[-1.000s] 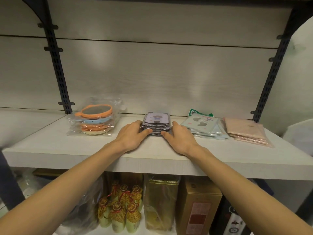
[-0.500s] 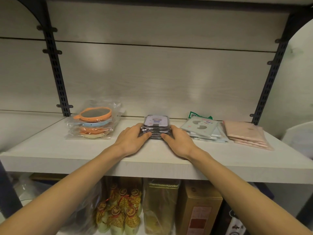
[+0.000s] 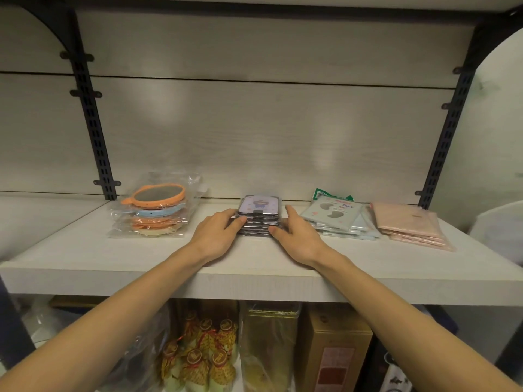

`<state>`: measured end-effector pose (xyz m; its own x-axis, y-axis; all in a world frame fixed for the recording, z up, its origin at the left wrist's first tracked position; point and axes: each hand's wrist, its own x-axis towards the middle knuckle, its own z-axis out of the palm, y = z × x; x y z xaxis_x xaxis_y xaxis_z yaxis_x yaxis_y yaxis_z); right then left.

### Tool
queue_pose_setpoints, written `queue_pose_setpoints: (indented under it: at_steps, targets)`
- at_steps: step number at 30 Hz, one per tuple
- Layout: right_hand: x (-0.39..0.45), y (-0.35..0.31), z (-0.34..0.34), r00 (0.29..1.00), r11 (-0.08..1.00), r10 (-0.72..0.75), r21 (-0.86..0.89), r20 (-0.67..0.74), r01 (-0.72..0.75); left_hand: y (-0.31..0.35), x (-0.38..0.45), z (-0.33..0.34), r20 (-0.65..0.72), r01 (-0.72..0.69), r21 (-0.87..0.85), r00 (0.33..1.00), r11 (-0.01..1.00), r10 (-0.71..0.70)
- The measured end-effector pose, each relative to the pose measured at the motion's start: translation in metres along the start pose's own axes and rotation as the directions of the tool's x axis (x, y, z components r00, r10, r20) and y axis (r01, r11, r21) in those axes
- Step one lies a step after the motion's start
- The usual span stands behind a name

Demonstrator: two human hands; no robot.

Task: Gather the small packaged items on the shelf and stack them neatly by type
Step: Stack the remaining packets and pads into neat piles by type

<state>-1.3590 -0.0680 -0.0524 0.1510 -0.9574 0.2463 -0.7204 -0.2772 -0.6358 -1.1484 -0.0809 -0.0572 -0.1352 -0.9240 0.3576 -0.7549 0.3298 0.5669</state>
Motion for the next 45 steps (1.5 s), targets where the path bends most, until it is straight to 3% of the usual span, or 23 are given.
queue_pose_setpoints:
  at_steps: [5, 19, 26, 31, 35, 45]
  targets:
    - [0.001, 0.001, 0.001, 0.999, 0.995, -0.05, -0.093, -0.022, 0.048, -0.001, 0.001, 0.001, -0.005, -0.013, 0.007, 1.0, 1.0, 0.013]
    - [0.0, -0.001, -0.002, 0.998, 0.993, -0.06, -0.099, -0.013, 0.059, 0.003, -0.004, -0.003, 0.014, -0.033, 0.041, 0.999, 0.999, 0.032]
    - [-0.001, -0.002, -0.002, 0.992, 0.992, -0.101, -0.086, -0.076, 0.094, 0.014, -0.009, -0.004, 0.057, 0.023, 0.03, 0.998, 0.999, -0.025]
    - [-0.001, -0.003, 0.0, 0.99, 0.973, -0.133, -0.197, -0.05, 0.121, 0.012, -0.009, -0.004, 0.029, -0.067, 0.001, 0.997, 0.998, 0.067]
    - [0.0, -0.003, -0.001, 0.992, 0.979, -0.109, -0.179, -0.06, 0.097, 0.011, -0.009, -0.003, 0.032, -0.169, 0.056, 0.985, 0.984, 0.167]
    - [0.003, -0.014, 0.0, 0.994, 0.975, -0.106, -0.2, -0.014, 0.101, 0.013, -0.01, -0.006, -0.023, -0.166, 0.112, 0.985, 0.98, 0.17]
